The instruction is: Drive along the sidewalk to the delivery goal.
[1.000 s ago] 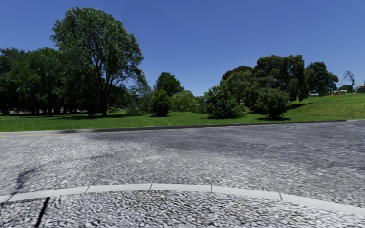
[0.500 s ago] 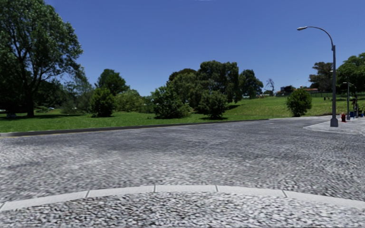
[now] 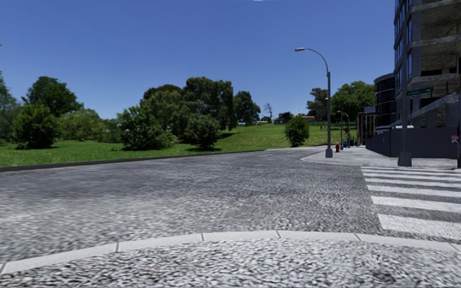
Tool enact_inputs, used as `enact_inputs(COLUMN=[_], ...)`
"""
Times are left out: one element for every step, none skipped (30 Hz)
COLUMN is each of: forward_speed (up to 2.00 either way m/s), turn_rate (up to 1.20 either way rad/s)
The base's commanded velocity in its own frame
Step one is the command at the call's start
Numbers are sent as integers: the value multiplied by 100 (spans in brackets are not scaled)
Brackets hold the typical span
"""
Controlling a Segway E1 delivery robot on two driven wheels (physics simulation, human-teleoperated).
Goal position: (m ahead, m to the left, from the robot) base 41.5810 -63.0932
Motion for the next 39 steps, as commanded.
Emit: enact_inputs(forward_speed=[3,7,8,8,17,35,61,61,68,70,70,70,70,70,70,70,70,70,70,71,72,72,74,78,80,80,81,81,81,81,81,81,81,82,82,82,82,82,82], turn_rate=[-70,-70,-70,-70,-70,-70,-70,-70,-70,-70,-70,-70,-70,-70,-70,-70,-70,-70,-70,-70,-61,-61,-39,0,0,0,0,0,0,0,0,0,0,0,0,0,0,0,0])
